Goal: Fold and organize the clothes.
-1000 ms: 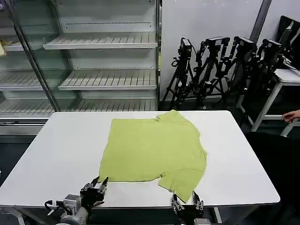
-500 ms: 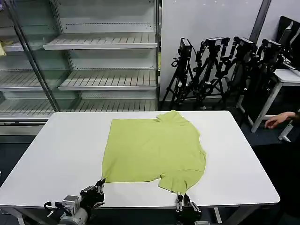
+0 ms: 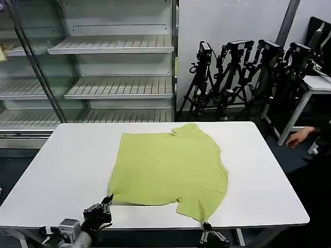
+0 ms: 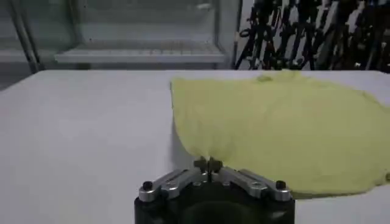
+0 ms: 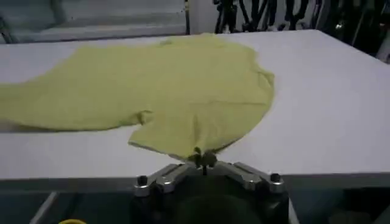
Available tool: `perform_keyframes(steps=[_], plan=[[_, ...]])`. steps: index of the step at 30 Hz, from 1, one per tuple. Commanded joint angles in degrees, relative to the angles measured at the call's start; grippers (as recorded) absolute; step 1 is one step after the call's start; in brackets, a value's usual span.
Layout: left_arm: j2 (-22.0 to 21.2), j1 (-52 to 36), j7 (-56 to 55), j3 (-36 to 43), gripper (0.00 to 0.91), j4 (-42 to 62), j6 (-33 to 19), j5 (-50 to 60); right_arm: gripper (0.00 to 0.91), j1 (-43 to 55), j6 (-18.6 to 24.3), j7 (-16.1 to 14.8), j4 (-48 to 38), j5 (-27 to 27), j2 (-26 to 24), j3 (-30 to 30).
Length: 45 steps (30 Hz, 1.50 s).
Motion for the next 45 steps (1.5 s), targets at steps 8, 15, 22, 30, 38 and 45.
perform_keyframes(steps=[8,15,22,30,38,45], plan=[[1.2,1.2,0.2,-2.0,0.02,-5.9,-4.8,-3.6,0.0,5.1,-2.7,0.1,6.6,9.5,-2.7,7.1],[3.0,-5.2,0.3,-1.0,0.02,1.0,-7.0,-9.6,0.0,16.1,-5.0,0.6,2.0,21.5,-6.8,12.7],[3.4,-10.3,0.1,1.5,0.02,6.4,-7.8,-11.8,0.0,25.6,-5.1,0.2,-4.9,28.9,-10.2,13.1],[4.9,-14.8,0.0,2.4,0.03,10.4,-7.7,-12.9,0.0,35.0,-5.1,-0.8,-12.8,32.1,-13.4,10.3],[6.0,-19.2,-0.3,4.1,0.02,14.7,-7.7,-13.1,0.0,42.4,-5.1,-1.6,-21.4,31.2,-13.4,6.1],[6.5,-21.8,-0.6,6.6,0.03,17.7,-7.6,-12.3,0.0,45.2,-5.1,-3.1,-26.8,27.9,-12.4,3.5]])
